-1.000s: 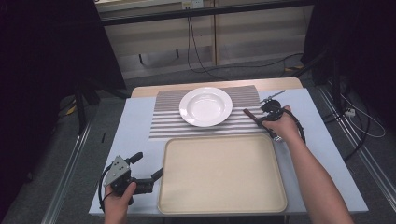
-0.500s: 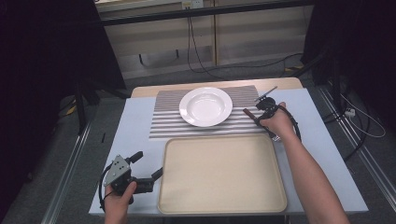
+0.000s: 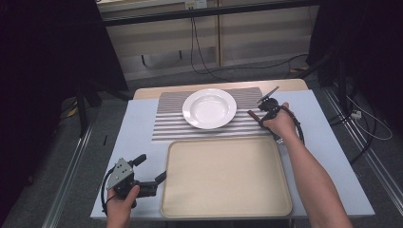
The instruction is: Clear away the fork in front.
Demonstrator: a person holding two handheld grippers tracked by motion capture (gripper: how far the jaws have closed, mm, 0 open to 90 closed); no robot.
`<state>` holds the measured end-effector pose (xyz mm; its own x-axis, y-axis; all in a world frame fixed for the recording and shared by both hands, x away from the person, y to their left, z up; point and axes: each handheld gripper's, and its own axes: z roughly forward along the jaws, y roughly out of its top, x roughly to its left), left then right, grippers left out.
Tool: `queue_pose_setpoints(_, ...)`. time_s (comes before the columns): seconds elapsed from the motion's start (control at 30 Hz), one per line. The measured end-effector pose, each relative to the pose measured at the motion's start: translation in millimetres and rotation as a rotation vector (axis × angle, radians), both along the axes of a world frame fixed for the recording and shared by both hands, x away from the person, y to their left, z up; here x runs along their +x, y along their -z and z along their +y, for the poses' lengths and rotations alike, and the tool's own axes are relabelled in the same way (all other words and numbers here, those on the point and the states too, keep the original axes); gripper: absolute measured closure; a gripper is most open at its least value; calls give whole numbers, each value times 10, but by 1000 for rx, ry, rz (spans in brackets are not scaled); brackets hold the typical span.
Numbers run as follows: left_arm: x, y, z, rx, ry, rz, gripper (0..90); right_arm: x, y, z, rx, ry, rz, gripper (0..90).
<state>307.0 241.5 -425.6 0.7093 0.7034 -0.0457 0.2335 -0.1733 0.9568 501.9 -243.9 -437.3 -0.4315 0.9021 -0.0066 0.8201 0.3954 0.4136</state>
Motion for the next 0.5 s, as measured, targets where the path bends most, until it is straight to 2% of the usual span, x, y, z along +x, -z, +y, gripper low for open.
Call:
queue_pose_setpoints(0.1,7,12,-7,0,1,5,28,-5,8,-48,39,13,0,781)
queue_pose_setpoints(0.17,9,11,-11,4,3,4,29,-34,9,-34,27,6,-20,782)
queue_pose_setpoints(0.37,-3,8,-4,2,-6,4,29,-74,38,-179,151,36,-42,782)
queue_pose_setpoints(0.43,-9,8,5,5,-9,6,29,-77,35,-179,151,33,-48,782)
queue_pose_setpoints(0.5,-17,3,18,4,-14,4,29,-81,16,-184,162,36,-75,782)
